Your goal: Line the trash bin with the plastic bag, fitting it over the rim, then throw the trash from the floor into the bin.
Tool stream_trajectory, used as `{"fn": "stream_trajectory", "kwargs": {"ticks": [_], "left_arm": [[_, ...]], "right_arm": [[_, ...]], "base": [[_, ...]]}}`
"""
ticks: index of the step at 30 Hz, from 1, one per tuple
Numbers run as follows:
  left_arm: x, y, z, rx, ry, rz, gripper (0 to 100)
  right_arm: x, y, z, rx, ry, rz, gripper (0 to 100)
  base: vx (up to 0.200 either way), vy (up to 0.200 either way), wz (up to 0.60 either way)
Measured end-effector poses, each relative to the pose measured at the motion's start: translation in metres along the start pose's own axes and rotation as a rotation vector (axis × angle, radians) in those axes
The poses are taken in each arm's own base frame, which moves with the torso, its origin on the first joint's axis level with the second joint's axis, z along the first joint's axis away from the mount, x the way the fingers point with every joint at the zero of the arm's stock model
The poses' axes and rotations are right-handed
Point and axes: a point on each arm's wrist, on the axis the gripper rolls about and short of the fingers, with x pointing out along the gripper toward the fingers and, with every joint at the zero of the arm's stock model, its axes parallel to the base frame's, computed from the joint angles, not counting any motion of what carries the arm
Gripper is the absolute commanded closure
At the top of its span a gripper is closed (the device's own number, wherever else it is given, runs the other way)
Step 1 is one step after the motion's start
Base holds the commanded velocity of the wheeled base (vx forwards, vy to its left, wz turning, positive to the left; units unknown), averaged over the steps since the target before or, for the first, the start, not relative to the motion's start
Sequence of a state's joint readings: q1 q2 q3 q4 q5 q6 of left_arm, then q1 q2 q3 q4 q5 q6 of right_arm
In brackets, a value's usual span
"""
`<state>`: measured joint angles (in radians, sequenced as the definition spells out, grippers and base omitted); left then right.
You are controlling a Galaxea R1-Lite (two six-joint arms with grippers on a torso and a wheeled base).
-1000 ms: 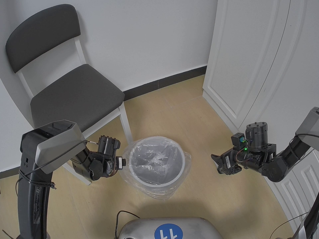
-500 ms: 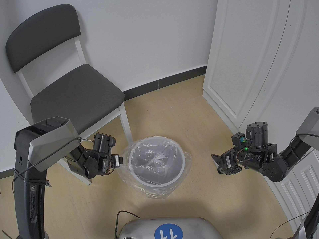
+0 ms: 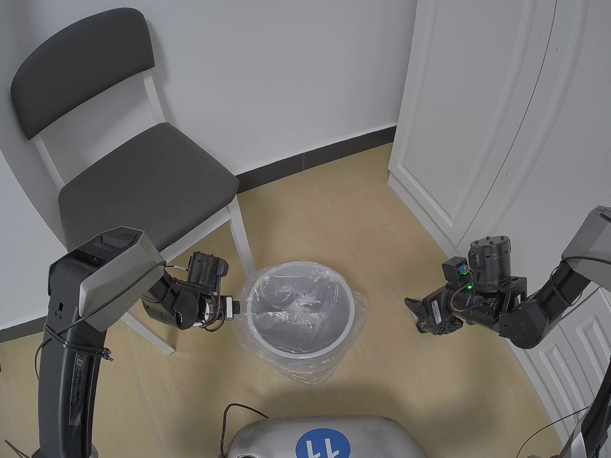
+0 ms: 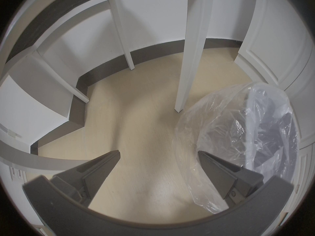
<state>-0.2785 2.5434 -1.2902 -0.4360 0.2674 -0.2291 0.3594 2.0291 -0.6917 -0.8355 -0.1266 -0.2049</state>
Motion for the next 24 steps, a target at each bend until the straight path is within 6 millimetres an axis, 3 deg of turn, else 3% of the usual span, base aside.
{"fn": "stream_trajectory", "kwargs": {"ticks": [14,24], "left_arm": [[0.010,-0.002,-0.006,0.057,0.040,0.021,0],[-0.022,0.009,-0.020,0.054,0.051,0.024,0]], "right_arm": [[0.011,-0.003,-0.008,0.006,0.031,-0.007,0],[0.013,-0.002,-0.010,0.004,0.037,-0.004,0]], "base": [[0.000,0.000,0.00],[0.000,0.000,0.00]]}}
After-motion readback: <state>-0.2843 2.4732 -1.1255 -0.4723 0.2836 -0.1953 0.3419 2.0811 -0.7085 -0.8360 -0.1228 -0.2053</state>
